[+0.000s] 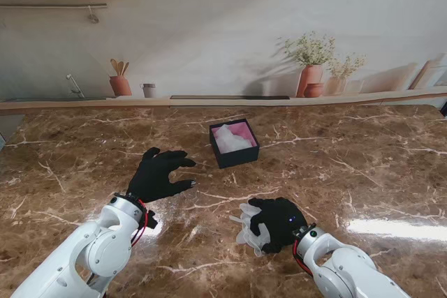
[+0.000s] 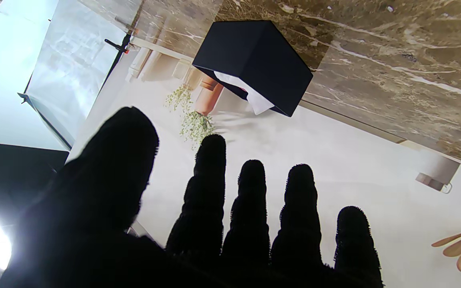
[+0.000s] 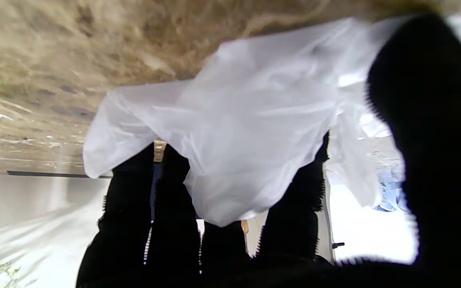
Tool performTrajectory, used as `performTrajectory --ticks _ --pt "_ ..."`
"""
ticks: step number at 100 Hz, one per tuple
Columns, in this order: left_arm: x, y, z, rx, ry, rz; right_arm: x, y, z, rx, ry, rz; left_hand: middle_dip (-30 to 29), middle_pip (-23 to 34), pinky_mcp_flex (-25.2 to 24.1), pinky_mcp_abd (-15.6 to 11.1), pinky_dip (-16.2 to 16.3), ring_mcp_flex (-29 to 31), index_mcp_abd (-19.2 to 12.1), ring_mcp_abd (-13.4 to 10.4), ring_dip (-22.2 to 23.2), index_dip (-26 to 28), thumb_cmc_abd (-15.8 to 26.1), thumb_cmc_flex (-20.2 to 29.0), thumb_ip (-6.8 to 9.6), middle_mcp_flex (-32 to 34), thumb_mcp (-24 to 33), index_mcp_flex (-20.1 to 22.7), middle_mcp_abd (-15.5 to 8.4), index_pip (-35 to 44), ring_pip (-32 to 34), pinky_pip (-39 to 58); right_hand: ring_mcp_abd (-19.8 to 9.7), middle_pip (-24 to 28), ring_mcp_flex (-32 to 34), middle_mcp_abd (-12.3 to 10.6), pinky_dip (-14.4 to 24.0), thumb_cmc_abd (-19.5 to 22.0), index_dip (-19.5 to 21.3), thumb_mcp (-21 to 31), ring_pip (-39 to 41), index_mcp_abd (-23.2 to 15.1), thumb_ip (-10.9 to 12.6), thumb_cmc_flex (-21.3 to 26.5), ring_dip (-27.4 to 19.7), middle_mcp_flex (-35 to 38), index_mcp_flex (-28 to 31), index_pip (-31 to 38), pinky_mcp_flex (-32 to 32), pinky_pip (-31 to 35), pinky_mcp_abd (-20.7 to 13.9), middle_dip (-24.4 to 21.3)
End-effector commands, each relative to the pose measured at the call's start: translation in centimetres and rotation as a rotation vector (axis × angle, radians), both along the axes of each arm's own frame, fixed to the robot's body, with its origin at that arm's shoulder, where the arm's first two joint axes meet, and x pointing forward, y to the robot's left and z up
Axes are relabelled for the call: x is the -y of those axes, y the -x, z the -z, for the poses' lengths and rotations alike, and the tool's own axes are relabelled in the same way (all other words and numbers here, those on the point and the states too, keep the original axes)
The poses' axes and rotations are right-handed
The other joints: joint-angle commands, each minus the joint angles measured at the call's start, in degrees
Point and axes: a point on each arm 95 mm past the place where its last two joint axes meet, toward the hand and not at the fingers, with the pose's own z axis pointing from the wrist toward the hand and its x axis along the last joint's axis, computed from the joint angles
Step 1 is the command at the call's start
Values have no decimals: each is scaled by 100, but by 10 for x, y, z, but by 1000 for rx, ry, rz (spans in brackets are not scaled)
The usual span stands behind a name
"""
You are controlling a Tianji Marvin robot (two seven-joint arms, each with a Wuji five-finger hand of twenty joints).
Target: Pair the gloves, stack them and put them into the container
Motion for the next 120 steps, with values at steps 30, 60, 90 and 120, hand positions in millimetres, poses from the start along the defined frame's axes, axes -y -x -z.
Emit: performTrajectory --ticks 30,60,90,120 --pt "2 2 3 -9 3 18 0 -14 24 -5 -16 82 -113 -133 -105 18 105 -258 -121 -216 -70 44 189 72 120 -53 -194 18 -141 -26 -183 -281 -537 1564 3394 -605 -376 204 -58 305 2743 121 602 2479 1726 4215 1042 1013 2684 2702 -538 2513" --pt "4 3 5 -17 12 20 -7 -40 -17 130 -124 69 -111 -142 -100 22 128 -270 -112 -237 -72 37 243 57 123 -54 -234 -8 -121 -43 -191 -288 -443 1805 3513 -624 -336 269 -474 360 3373 279 667 2611 1872 4425 1107 793 3072 2976 -485 2822" --pt "3 4 5 -20 23 9 -22 -92 -70 227 -278 80 -112 -147 -100 21 150 -286 -99 -244 -78 27 276 61 131 -73 -300 -35 -123 -65 -202 -274 -437 1779 3541 -590 -352 389 -1783 404 3483 326 664 2513 1832 4501 971 917 3154 3070 -496 2825" --pt "-4 7 4 -18 24 -18 -42 -153 -99 316 -355 133 -110 -145 -98 16 147 -302 -75 -245 -83 23 312 74 144 -70 -371 -39 -108 -72 -208 -286 -444 1712 3593 -490 -372 500 -2682 270 3453 349 616 2282 1844 4526 710 1428 3194 3177 -588 2621"
